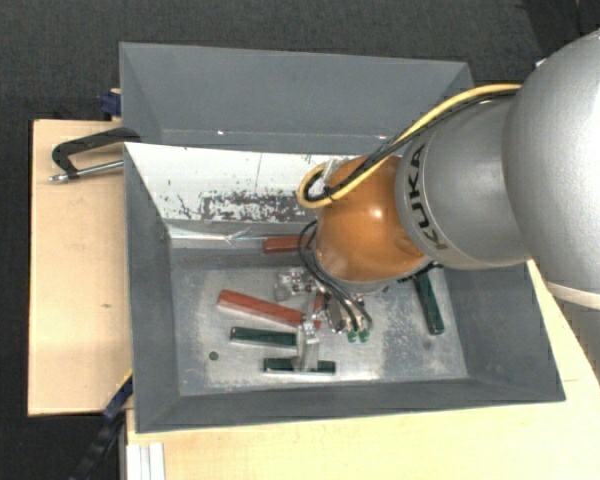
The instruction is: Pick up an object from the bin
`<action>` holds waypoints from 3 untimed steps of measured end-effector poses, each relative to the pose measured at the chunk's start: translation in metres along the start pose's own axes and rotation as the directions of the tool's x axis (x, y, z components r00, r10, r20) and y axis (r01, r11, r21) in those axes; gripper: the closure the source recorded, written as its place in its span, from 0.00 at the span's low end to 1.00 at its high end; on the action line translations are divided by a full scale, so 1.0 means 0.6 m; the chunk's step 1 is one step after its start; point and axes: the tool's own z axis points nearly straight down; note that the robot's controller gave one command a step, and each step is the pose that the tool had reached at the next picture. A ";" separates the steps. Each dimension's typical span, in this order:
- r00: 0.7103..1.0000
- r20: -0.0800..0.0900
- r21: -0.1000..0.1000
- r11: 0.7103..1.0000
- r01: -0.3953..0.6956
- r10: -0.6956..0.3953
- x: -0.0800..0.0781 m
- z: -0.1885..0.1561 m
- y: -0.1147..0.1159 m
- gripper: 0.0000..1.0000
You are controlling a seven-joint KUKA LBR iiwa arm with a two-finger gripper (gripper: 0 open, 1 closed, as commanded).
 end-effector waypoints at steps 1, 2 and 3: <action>0.998 -0.003 -0.002 0.998 -0.059 0.059 -0.030 0.005 -0.006 1.00; 0.998 -0.003 -0.002 0.998 -0.059 0.059 -0.030 0.005 -0.006 1.00; 0.998 0.001 0.000 0.998 -0.055 0.055 0.015 -0.235 -0.009 1.00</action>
Offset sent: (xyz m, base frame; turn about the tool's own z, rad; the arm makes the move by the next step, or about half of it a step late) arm 0.0000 0.0000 0.0000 0.0000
